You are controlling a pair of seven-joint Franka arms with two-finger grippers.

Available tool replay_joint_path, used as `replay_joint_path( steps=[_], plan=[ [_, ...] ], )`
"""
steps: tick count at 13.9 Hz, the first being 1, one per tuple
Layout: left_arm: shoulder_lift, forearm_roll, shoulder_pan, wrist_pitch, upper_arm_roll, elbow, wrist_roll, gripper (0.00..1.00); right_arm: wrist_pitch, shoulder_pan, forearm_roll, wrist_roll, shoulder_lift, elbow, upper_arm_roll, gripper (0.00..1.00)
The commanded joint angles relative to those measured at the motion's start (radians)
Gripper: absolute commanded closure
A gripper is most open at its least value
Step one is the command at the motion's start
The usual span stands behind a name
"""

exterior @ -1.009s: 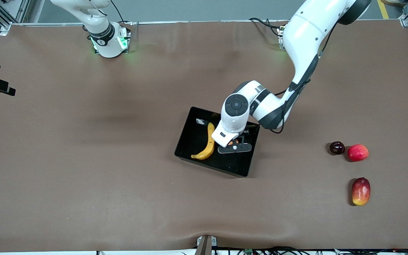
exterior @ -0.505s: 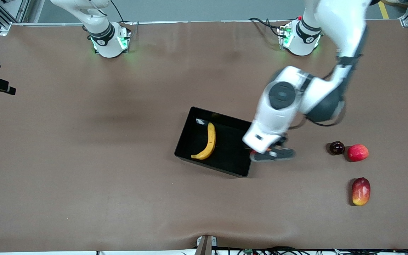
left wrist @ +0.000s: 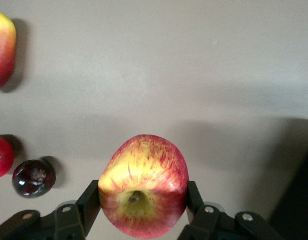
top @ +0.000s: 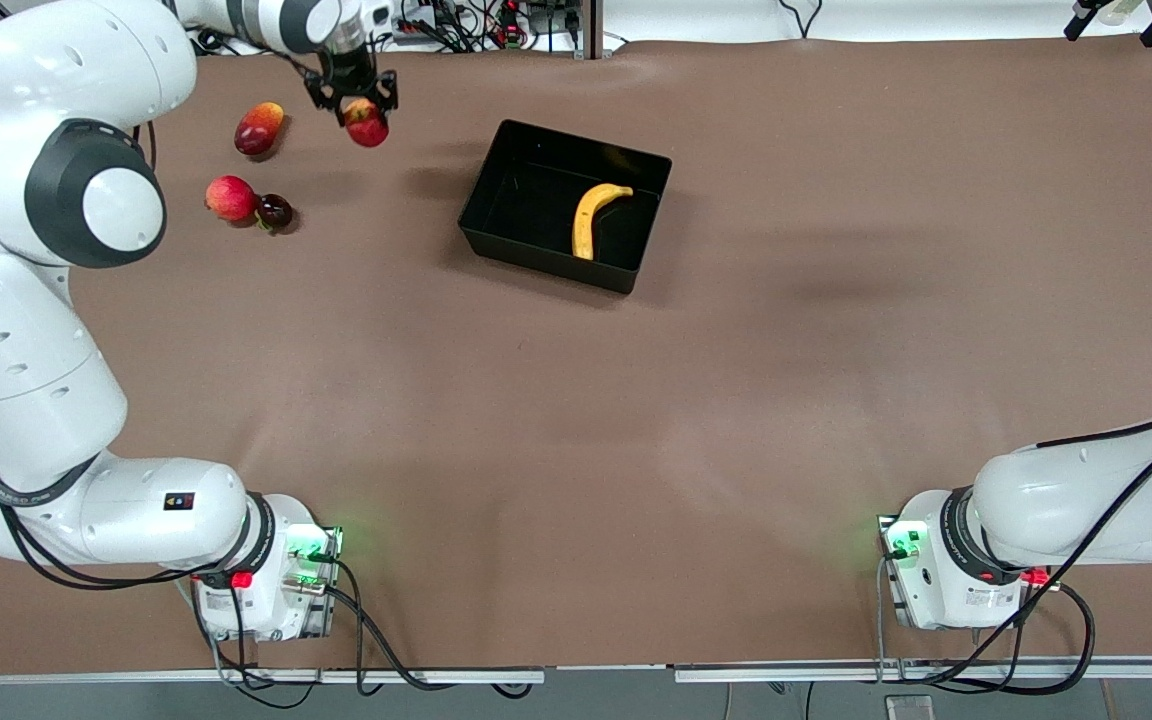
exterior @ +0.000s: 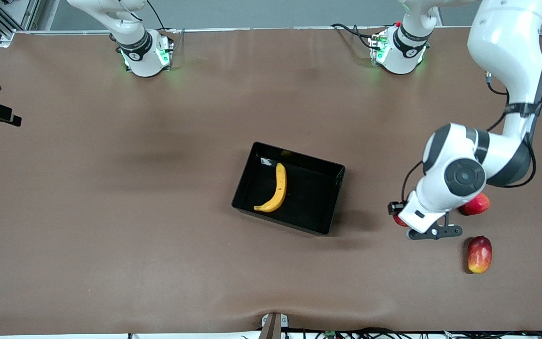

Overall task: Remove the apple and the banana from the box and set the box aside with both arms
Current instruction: 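Lift the red apple out of the tray and carry it beside the plum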

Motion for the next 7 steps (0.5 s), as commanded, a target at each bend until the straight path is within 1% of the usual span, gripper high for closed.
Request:
replay_joint_path(
  steps=[1,2,5,6,7],
  plan=[
    [0.016,0.053,0.06,0.108,-0.005,-0.09,0.016,1.0,-0.008,-0.017,-0.009,0.008,-0.006,0.002,0.016,0.0],
    [0.025,0.08,0.081,0.146,-0.006,-0.111,0.017,1.0,-0.008,-0.015,-0.009,0.008,-0.005,0.002,0.016,0.0],
    [0.059,0.087,0.098,0.177,-0.006,-0.115,0.017,0.99,-0.008,-0.014,-0.009,0.008,-0.005,0.002,0.015,0.0],
    [0.068,0.087,0.098,0.18,-0.006,-0.113,0.017,0.86,-0.008,-0.012,-0.009,0.008,-0.005,0.002,0.016,0.0],
    [0.075,0.088,0.098,0.182,-0.006,-0.112,0.017,0.47,-0.008,-0.011,-0.009,0.009,-0.006,0.002,0.016,0.0]
  ],
)
